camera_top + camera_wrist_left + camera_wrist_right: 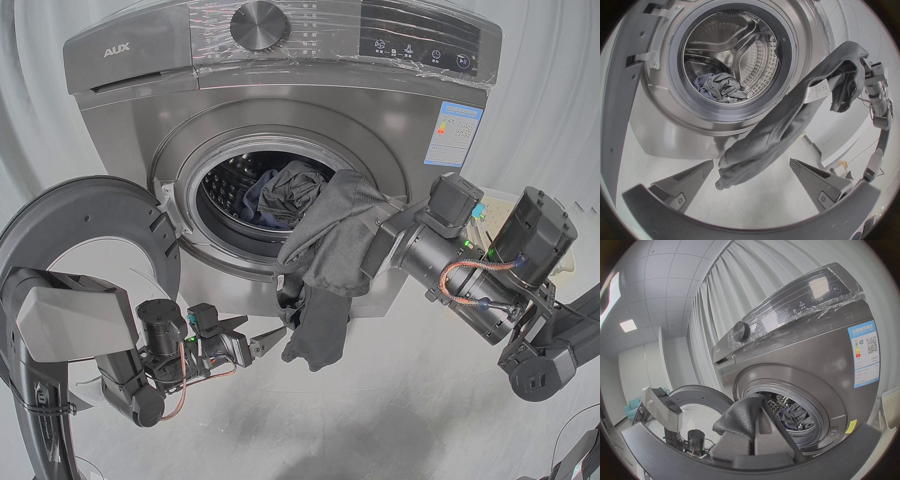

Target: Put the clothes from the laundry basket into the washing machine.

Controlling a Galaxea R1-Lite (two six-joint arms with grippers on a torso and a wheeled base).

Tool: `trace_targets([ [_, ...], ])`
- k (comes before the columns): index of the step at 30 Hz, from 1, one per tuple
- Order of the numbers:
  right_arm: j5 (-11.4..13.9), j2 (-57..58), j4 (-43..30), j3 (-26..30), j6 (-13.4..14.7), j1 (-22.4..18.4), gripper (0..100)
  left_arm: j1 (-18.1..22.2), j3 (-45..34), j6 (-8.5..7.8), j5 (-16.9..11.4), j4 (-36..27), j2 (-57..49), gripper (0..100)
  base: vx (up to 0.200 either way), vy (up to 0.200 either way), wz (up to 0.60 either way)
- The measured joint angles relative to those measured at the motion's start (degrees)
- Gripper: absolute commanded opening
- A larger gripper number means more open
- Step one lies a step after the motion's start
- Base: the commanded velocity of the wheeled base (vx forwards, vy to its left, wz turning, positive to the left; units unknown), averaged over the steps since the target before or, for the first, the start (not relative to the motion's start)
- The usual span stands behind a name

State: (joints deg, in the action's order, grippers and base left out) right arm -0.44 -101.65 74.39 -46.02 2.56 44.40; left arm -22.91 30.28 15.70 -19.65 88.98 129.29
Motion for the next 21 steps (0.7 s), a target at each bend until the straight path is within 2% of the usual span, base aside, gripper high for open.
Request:
trace_targets([
  [6, 0.0, 0.11, 0.0, 0.11, 0.01, 0.55, 0, -0.11, 4.78, -0.46, 0.26, 0.0, 2.96, 100, 0.0, 0.0, 0.0],
  [9, 0.0, 0.18, -0.02, 0.21, 0.01, 0.77, 0, -0.11, 7.29, -2.54, 0.39, 0.0, 5.07, 100, 0.0, 0.0, 0.0],
  [13, 0.0, 0.21, -0.11, 0.18, 0.04, 1.07, 0, 0.04, 9.85, -4.02, 0.55, -0.02, 7.25, 100, 0.0, 0.0, 0.0],
  [21, 0.01, 0.43, -0.77, 0.24, 0.06, 1.6, 0, 0.39, 16.57, -4.29, 2.57, 0.0, 10.62, 100, 0.0, 0.0, 0.0],
])
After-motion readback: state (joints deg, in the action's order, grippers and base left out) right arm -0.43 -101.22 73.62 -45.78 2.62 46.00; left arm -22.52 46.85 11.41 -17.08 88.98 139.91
